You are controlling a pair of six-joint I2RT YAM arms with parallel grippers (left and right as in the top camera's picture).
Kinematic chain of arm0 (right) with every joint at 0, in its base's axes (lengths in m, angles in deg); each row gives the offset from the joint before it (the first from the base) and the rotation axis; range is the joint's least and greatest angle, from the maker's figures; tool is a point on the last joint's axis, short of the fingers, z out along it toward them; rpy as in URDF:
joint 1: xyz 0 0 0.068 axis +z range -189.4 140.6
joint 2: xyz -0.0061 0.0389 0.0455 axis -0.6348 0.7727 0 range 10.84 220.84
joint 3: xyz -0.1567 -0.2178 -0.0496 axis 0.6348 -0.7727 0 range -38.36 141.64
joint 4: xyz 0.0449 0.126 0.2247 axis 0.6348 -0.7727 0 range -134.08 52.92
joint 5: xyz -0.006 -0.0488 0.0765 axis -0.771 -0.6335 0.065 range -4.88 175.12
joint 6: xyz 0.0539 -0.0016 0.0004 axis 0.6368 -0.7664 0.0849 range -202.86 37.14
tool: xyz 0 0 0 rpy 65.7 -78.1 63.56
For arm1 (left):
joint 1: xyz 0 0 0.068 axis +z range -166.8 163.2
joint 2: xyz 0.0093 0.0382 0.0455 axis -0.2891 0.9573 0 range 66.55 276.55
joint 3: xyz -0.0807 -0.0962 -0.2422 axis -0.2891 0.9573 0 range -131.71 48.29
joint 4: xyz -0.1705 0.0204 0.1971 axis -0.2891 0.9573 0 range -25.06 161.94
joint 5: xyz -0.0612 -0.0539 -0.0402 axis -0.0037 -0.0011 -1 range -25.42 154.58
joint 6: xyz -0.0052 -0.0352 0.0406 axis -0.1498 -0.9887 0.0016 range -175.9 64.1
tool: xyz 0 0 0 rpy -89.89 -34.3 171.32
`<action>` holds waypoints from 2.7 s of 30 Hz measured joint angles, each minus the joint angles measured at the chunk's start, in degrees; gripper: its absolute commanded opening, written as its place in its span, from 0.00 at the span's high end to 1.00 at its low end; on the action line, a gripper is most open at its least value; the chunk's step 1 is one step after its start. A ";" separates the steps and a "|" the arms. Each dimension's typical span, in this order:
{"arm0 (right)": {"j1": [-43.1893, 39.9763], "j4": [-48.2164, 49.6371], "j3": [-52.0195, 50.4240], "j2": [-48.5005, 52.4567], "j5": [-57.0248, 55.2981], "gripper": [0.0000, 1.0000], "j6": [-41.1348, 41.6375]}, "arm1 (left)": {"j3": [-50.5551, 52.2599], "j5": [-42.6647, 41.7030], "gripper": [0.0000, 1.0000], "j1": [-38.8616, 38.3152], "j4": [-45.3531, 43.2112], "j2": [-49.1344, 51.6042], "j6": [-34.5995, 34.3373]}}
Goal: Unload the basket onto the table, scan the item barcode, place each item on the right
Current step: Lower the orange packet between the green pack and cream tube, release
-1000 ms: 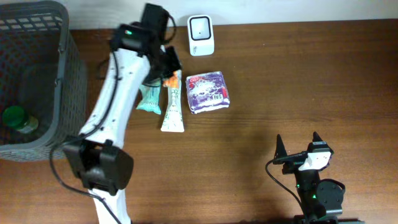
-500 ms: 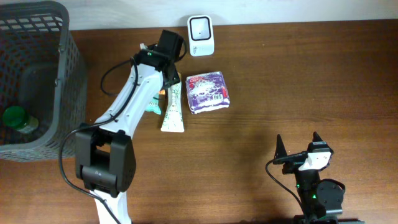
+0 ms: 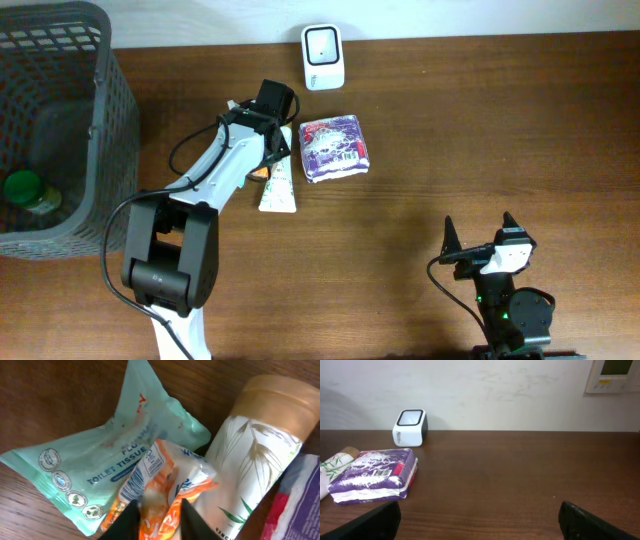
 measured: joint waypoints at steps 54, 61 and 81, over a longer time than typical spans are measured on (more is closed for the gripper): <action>0.00 -0.02 0.00 0.00 0.00 0.01 0.02 | -7.15 1.86 0.87 10.01 1.14 4.07 10.86; 0.00 0.00 0.00 0.00 0.00 0.01 0.00 | -17.49 -6.36 0.88 9.46 7.82 4.20 10.88; 0.00 0.00 0.00 0.00 0.00 0.01 0.02 | -13.51 -8.37 0.84 8.35 10.49 11.28 10.84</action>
